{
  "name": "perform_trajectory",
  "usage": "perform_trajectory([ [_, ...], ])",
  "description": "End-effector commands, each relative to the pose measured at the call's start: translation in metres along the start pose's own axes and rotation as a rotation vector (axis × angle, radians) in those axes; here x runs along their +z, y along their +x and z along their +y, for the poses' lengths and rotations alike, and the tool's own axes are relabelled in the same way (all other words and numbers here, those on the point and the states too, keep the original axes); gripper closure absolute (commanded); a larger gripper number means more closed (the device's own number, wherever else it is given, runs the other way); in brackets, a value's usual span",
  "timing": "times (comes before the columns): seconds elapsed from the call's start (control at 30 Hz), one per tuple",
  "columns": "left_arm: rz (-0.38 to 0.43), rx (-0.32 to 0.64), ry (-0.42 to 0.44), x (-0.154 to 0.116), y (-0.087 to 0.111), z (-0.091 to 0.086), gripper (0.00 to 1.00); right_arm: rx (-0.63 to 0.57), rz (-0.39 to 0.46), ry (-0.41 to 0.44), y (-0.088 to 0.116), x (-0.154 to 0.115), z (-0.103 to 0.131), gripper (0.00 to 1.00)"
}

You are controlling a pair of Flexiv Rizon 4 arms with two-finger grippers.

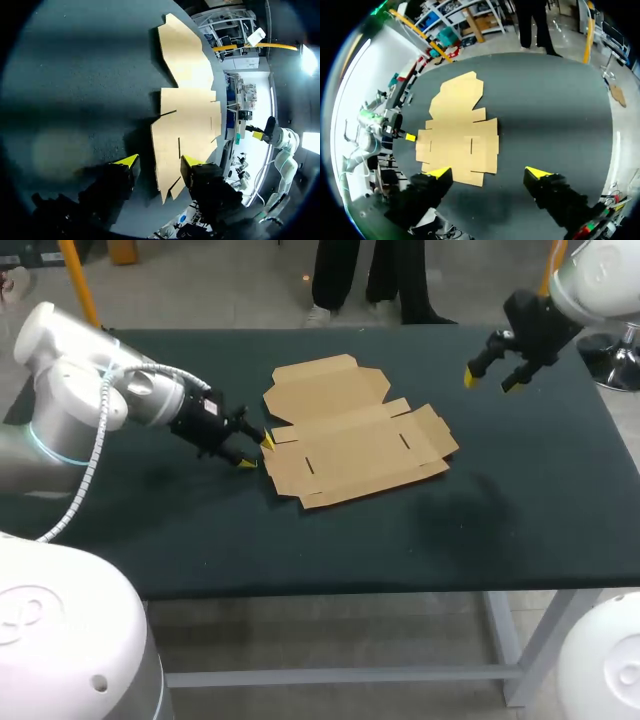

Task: Assemble the packaging by folding the flat box into shape, placing the metal phone stand inside, and closing the box properly

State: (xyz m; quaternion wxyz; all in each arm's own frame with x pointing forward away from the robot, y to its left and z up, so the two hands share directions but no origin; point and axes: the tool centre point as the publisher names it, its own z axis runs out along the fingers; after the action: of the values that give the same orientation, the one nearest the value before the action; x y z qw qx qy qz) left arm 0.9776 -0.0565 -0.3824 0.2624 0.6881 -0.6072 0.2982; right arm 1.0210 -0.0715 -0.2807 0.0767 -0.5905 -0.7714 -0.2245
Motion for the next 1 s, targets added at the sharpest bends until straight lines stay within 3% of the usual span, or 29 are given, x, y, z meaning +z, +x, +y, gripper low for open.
perform_trajectory([
  [0.03,0.005,0.002,-0.013,0.009,-0.003,-0.005,0.49,-0.003,0.004,0.007,-0.001,-0.001,-0.001,0.00],
  [0.07,0.004,0.007,-0.012,0.011,-0.003,-0.005,0.51,-0.003,0.004,0.008,-0.002,-0.001,-0.001,0.00],
  [0.1,0.002,0.007,-0.016,0.013,-0.003,-0.005,0.60,-0.003,0.003,0.009,-0.002,-0.001,-0.001,0.00],
  [0.13,0.002,0.010,-0.020,0.013,-0.003,-0.005,0.74,-0.003,0.002,0.010,-0.003,-0.001,-0.002,0.00],
  [0.17,0.001,0.011,-0.021,0.014,-0.004,-0.005,0.95,-0.002,0.002,0.012,-0.003,-0.001,-0.002,0.00],
  [0.2,0.000,0.011,-0.022,0.014,-0.004,-0.006,1.00,-0.002,0.002,0.013,-0.004,0.000,-0.002,0.00],
  [0.57,-0.003,0.005,-0.030,0.010,-0.009,-0.009,1.00,0.006,0.007,0.018,-0.006,0.000,-0.004,0.00],
  [0.8,-0.045,0.061,-0.044,-0.010,-0.010,-0.008,1.00,0.009,0.003,0.022,-0.007,0.000,-0.003,0.00],
  [1.0,-0.084,0.108,-0.107,-0.031,-0.009,-0.009,1.00,0.012,0.007,0.028,-0.008,0.002,-0.003,0.00],
])
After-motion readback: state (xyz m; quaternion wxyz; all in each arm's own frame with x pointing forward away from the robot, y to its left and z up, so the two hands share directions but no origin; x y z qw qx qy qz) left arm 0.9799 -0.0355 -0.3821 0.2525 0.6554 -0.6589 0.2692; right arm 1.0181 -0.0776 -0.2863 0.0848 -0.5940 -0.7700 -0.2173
